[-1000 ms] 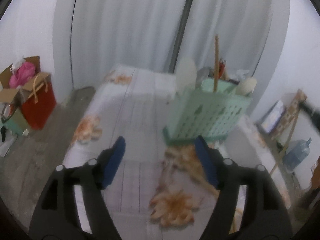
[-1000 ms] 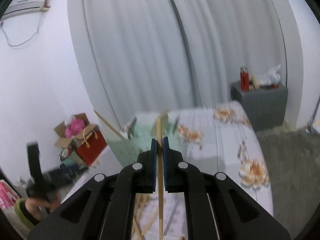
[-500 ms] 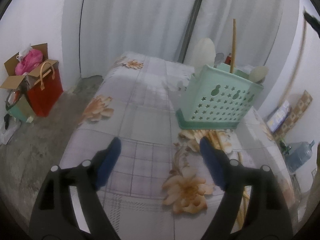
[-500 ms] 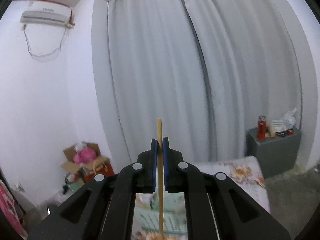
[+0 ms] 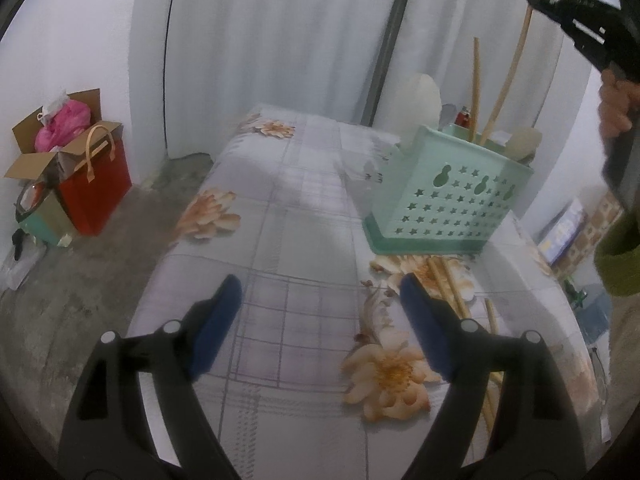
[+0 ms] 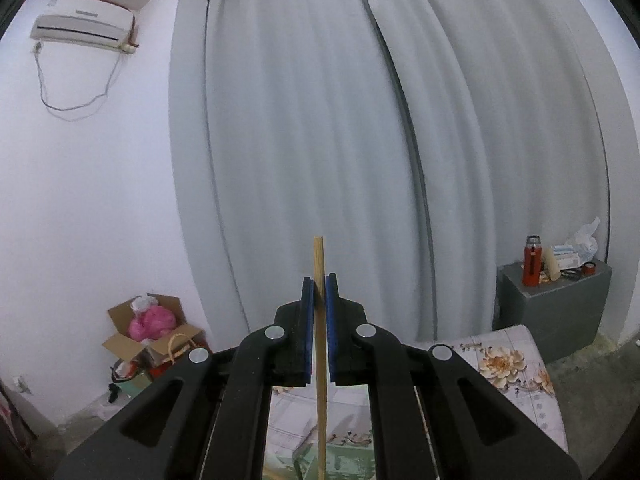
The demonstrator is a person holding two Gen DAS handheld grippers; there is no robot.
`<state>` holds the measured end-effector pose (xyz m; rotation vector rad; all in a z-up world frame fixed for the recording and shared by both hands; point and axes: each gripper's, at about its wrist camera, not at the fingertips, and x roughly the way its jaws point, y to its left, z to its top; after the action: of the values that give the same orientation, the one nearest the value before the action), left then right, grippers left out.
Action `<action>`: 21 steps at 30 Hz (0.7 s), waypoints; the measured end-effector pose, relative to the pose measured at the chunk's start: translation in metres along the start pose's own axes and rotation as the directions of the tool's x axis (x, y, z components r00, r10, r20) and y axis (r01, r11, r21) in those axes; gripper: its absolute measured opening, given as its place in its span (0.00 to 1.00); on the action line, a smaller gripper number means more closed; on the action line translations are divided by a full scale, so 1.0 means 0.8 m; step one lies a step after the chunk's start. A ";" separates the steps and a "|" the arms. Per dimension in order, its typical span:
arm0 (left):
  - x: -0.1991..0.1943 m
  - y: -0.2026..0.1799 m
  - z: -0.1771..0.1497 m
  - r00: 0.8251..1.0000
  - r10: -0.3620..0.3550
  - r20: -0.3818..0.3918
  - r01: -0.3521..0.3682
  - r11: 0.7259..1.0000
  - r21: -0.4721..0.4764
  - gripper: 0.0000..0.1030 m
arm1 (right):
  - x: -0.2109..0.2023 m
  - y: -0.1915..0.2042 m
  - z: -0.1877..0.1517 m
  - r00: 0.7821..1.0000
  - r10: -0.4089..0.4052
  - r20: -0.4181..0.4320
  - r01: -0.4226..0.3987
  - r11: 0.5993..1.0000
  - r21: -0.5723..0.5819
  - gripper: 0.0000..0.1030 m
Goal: Organize utensils
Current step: 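Lower the right tool's chopstick into the basket and open the right tool, then grasp another wooden chopstick with the left tool while the right tool grasps one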
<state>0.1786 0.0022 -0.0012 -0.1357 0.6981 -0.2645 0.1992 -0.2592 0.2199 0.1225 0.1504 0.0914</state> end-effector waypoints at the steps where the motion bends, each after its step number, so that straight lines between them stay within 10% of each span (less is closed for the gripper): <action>1: 0.000 0.001 0.000 1.000 0.000 -0.001 0.000 1.000 -0.003 0.75 | 0.007 -0.002 -0.010 1.000 -0.005 -0.020 0.005 1.000 0.003 0.06; 9: 0.004 0.003 -0.003 1.000 -0.002 -0.012 0.002 1.000 -0.007 0.75 | 0.026 -0.030 -0.070 0.971 -0.099 -0.219 0.101 0.995 -0.001 0.14; 12: 0.006 0.001 -0.004 1.000 -0.005 -0.017 0.005 1.000 -0.006 0.75 | 0.006 -0.046 -0.073 0.967 -0.133 -0.218 0.140 0.990 0.017 0.33; 21: 0.012 -0.011 -0.009 0.999 -0.011 -0.040 0.011 1.000 0.010 0.75 | -0.086 -0.076 -0.078 0.973 -0.151 -0.177 0.160 0.986 0.039 0.39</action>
<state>0.1790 -0.0095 -0.0110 -0.1252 0.7359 -0.2820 0.1266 -0.3189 0.1609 0.1551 0.3365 -0.0587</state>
